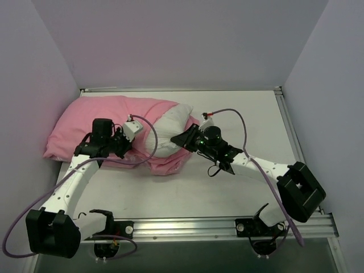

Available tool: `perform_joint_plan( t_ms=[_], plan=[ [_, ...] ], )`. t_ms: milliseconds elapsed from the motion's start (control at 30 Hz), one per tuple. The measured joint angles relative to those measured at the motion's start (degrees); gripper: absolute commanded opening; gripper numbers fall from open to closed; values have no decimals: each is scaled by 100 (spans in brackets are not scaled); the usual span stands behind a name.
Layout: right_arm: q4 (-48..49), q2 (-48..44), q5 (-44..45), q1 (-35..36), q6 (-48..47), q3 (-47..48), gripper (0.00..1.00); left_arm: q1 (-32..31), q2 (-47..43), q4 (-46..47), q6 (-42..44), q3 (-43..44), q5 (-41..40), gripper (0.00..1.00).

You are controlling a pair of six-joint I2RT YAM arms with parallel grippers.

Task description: Remove the pillowcase from the pillow

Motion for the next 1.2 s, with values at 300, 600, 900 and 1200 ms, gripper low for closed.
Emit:
perform_joint_plan(
  t_ms=[300, 600, 900, 1200],
  plan=[
    [-337, -723, -256, -236, -184, -557, 0, 920, -17, -667, 780, -170, 238, 2],
    [-1075, -1322, -785, -535, -479, -643, 0, 2280, 977, -518, 1126, 17, 721, 2],
    [-1493, -2332, -501, -407, -1005, -1086, 0, 3786, 1504, -739, 1593, 280, 267, 2],
    [-2081, -1657, -326, -13, -1449, -1370, 9, 3574, 841, -1084, 1991, -87, 516, 7]
  ],
)
